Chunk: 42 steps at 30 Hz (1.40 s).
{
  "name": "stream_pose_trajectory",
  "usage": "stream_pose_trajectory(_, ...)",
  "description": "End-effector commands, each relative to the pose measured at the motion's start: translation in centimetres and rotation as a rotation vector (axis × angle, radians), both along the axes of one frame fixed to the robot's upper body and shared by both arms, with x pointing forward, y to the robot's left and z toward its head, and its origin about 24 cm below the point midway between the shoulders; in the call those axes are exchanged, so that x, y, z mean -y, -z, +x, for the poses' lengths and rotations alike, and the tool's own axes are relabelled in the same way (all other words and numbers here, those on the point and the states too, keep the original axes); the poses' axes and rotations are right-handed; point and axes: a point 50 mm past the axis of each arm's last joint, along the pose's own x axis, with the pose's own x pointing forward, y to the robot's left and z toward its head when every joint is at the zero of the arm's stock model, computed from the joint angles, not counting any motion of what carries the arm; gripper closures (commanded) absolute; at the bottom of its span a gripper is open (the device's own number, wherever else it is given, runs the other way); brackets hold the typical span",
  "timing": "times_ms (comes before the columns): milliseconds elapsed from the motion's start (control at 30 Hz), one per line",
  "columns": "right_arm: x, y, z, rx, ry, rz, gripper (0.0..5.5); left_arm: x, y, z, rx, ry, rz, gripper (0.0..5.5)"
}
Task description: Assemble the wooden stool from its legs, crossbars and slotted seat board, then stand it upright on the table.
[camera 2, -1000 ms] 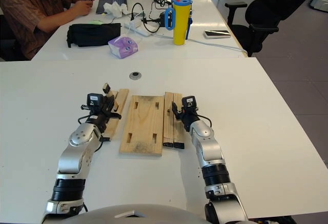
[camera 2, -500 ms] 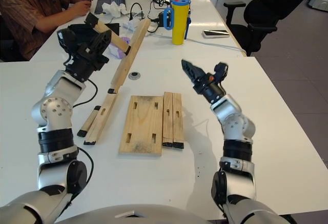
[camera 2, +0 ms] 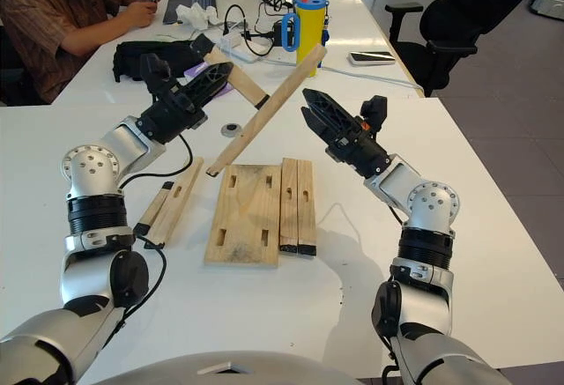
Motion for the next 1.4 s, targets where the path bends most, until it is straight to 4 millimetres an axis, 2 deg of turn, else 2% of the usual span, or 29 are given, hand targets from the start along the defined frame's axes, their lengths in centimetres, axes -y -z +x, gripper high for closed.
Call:
stream_pose_trajectory(33, 0.0, -1.1, 0.1, 0.025, -0.018, 0.03, 0.73, 0.6, -1.4, -0.5, 0.012, 0.092, -0.046, 5.09)
stream_pose_trajectory(133, 0.1, -1.5, -0.2, 0.035, -0.035, 0.057, 0.73, 1.1, -1.2, -0.8, 0.004, 0.114, -0.026, 5.09)
stream_pose_trajectory(200, 0.0, -1.6, -0.4, 0.037, -0.054, 0.07, 0.98, 1.1, -1.1, -0.9, 0.0, 0.115, -0.022, 5.09)
stream_pose_trajectory(700, -0.4, -1.8, -1.1, 0.072, -0.05, 0.076, 3.4, 1.1, -1.1, -1.3, -0.004, 0.127, 0.0, 5.09)
stream_pose_trajectory(1000, -0.2, -1.2, -1.2, 0.066, -0.033, 0.074, 3.45, 1.9, -1.2, -2.1, 0.049, 0.145, 0.064, 5.09)
stream_pose_trajectory(1033, -0.2, -1.2, -1.2, 0.066, -0.028, 0.077, 3.45, 1.8, -1.2, -2.0, 0.043, 0.14, 0.057, 4.73)
stream_pose_trajectory(1233, 0.9, -0.8, -1.1, 0.056, 0.012, 0.103, 3.45, 0.5, -2.3, -1.3, 0.03, 0.058, -0.059, 3.9)
stream_pose_trajectory(1333, 1.0, -0.8, -1.3, 0.062, 0.014, 0.104, 3.45, -0.1, -3.1, -1.6, 0.042, 0.058, -0.095, 3.48)
stream_pose_trajectory(1400, 1.5, -0.9, -1.3, 0.071, 0.029, 0.103, 3.45, -1.4, -2.6, -2.4, 0.045, 0.048, -0.036, 3.19)
